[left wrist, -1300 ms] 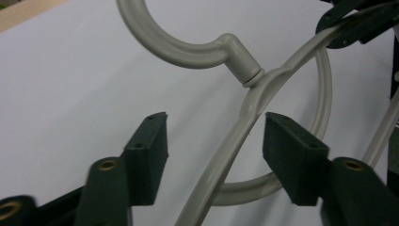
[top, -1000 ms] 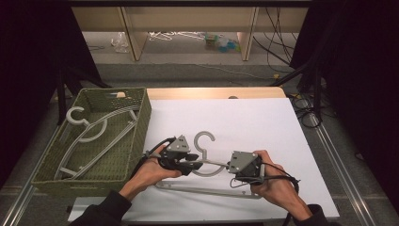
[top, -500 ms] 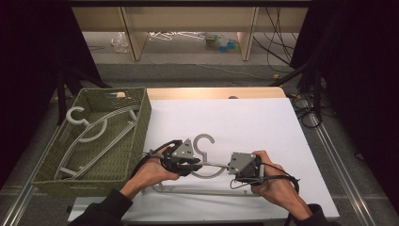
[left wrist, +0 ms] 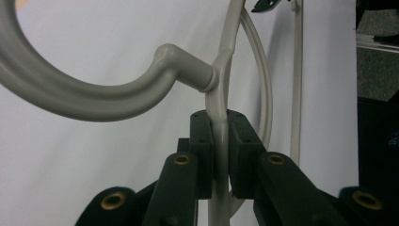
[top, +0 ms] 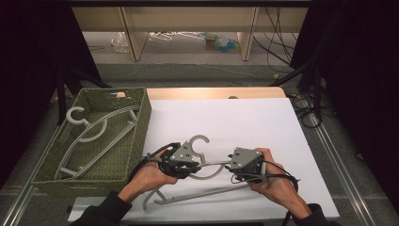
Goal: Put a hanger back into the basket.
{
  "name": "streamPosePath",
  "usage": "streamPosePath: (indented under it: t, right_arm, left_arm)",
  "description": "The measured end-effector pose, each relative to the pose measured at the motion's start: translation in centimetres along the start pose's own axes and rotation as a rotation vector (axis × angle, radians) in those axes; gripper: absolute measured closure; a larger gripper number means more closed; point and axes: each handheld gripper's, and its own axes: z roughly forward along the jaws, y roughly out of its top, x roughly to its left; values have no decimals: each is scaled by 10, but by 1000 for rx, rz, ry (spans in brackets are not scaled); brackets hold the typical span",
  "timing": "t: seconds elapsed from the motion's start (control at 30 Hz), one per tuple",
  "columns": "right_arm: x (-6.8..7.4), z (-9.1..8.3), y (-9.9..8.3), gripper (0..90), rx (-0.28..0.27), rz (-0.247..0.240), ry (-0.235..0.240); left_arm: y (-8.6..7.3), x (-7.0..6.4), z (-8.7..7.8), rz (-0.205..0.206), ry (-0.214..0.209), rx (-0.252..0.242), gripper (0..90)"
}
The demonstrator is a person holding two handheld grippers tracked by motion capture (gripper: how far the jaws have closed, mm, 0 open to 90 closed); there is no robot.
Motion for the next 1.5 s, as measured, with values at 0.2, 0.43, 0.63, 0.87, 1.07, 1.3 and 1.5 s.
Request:
streamPosePath:
  t: [0.2,0.43,0.63,0.87,1.07,1.3,1.5]
  right_arm:
    - [-4,-11,5,404,-133,119,-103]
    - [-13,-18,0,356,-216,258,-121]
    - [-15,-19,-9,317,-244,366,-77]
    - [-10,-25,-24,306,-274,429,-63]
    - [-3,-25,-37,301,-283,451,-42]
    - [1,-22,-50,283,-266,478,-23]
    - [4,-22,-55,264,-260,497,-15]
  left_arm:
    - [-1,5,-10,-60,37,-8,817]
    - [-5,18,-26,-116,87,-11,817]
    - [-4,23,-46,-162,128,-48,817]
    - [4,26,-66,-214,145,-102,816]
    - [15,31,-77,-200,159,-86,817]
    - [29,34,-87,-201,164,-88,817]
    - [34,34,-93,-237,134,-119,817]
